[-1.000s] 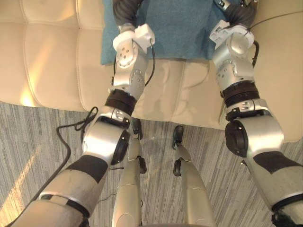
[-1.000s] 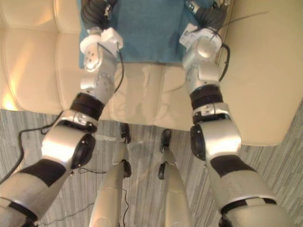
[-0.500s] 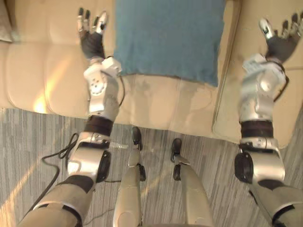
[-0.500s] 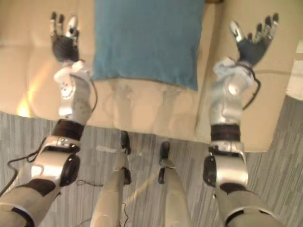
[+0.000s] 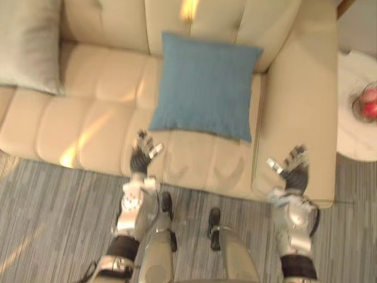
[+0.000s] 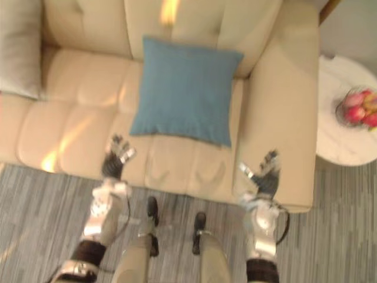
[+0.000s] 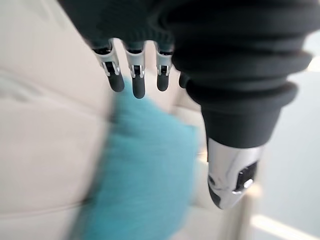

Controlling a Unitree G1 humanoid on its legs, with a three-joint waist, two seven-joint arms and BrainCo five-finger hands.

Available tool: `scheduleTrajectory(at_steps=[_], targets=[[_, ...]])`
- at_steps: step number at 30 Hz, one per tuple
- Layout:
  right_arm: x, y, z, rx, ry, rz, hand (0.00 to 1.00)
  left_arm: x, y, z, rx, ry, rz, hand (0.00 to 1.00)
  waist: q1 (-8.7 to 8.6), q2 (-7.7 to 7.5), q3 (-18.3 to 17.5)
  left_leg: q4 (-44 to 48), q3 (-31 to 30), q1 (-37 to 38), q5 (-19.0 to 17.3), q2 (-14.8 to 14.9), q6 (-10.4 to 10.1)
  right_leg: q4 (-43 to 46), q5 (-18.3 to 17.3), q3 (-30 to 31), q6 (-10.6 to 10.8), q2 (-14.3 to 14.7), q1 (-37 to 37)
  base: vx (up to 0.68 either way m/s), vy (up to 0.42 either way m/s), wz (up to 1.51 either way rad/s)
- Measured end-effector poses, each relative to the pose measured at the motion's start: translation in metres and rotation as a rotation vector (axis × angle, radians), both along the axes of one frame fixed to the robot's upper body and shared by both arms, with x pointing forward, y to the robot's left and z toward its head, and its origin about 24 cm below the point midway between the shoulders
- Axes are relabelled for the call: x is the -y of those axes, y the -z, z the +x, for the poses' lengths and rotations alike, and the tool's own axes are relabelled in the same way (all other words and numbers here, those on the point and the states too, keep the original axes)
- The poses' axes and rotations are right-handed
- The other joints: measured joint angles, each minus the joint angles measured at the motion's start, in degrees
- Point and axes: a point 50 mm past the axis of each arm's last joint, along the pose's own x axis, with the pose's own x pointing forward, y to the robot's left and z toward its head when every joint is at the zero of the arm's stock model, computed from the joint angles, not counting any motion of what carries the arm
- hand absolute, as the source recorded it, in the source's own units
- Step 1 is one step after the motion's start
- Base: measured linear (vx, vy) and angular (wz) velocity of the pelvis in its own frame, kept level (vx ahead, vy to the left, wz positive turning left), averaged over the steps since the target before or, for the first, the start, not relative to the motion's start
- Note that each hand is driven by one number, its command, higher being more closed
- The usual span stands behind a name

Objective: Pick up cushions and gather them together orderly.

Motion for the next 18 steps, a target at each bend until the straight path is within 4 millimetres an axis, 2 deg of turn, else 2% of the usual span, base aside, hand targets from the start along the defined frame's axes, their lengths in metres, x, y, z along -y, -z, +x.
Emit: scheduleTrajectory(at_steps=[1, 2, 4, 5, 6, 9, 12, 17, 18], targets=[[-0.004, 0.025, -0.016, -0.118, -0.006, 0.033, 0.0, -0.001, 0.025, -0.019, -0.124, 0.01, 0.029, 0.0, 0.01, 0.06, -1.5, 0.0, 0.0, 1.9, -0.7, -0.1, -0.2, -1.2, -0.3, -0.3, 0.5, 0.0, 2.5, 0.05, -0.001, 0.03], [-0.005, 0.031, -0.02, -0.146, -0.008, 0.043, 0.0, -0.001, 0.031, -0.024, -0.156, 0.011, 0.036, 0.0, 0.0, 0.07, -1.9, 0.0, -0.1, 2.3, -0.9, -0.1, -0.3, -1.6, -0.3, -0.3, 0.5, 0.0, 3.1, 0.04, 0.008, 0.03], [-0.01, 0.065, -0.044, -0.327, -0.01, 0.1, 0.0, -0.01, 0.064, -0.053, -0.349, -0.01, 0.067, 0.0, -0.1, -0.02, -3.1, 0.0, -0.1, 4.7, -1.9, -0.2, -0.3, -3.7, -0.1, -0.4, 0.8, 0.1, 6.2, 0.0, 0.0, 0.0], [-0.011, 0.07, -0.048, -0.355, -0.011, 0.109, 0.0, -0.011, 0.069, -0.058, -0.382, -0.013, 0.072, 0.0, -0.11, -0.02, -3.3, 0.0, -0.1, 5.1, -2.1, -0.2, -0.3, -4.2, 0.1, -0.4, 0.9, 0.2, 6.8, 0.0, 0.0, 0.0], [-0.013, 0.084, -0.062, -0.441, -0.005, 0.14, 0.0, -0.016, 0.08, -0.074, -0.461, -0.021, 0.091, 0.0, -0.16, 0.0, -3.9, 0.0, -0.2, 6.1, -2.4, -0.2, -0.3, -5.8, 0.5, -0.3, 1.3, 0.3, 8.5, 0.05, 0.014, -0.01], [-0.013, 0.099, -0.083, -0.556, 0.011, 0.171, 0.0, -0.024, 0.093, -0.097, -0.568, -0.003, 0.143, 0.0, -0.21, 0.04, -4.2, 0.0, -0.4, 8.2, -3.0, -0.7, -0.4, -8.7, 1.4, 0.0, 1.6, 0.2, 11.8, 0.07, 0.02, -0.02], [-0.014, 0.105, -0.09, -0.601, 0.008, 0.178, 0.0, -0.033, 0.097, -0.107, -0.611, -0.014, 0.17, 0.0, -0.38, -0.21, -4.3, 0.0, -0.1, 10.0, -3.7, -1.3, 0.0, -11.0, 2.3, 0.7, 1.9, -0.1, 14.4, 0.07, 0.03, -0.08], [-0.012, 0.109, -0.092, -0.633, 0.032, 0.204, 0.0, -0.044, 0.097, -0.11, -0.628, -0.023, 0.2, 0.0, -0.86, -0.8, -4.6, 0.0, 0.1, 11.8, -4.2, -2.5, 0.6, -12.7, 3.1, 1.4, 2.2, -0.7, 16.8, 0.08, 0.033, -0.02], [-0.012, 0.107, -0.085, -0.618, 0.027, 0.202, 0.0, -0.048, 0.097, -0.109, -0.625, -0.033, 0.206, 0.0, -0.91, -1.0, -4.4, 0.0, 0.3, 11.7, -4.3, -2.8, 0.8, -13.0, 3.4, 1.7, 2.5, -0.9, 16.8, 0.05, 0.039, -0.08]])
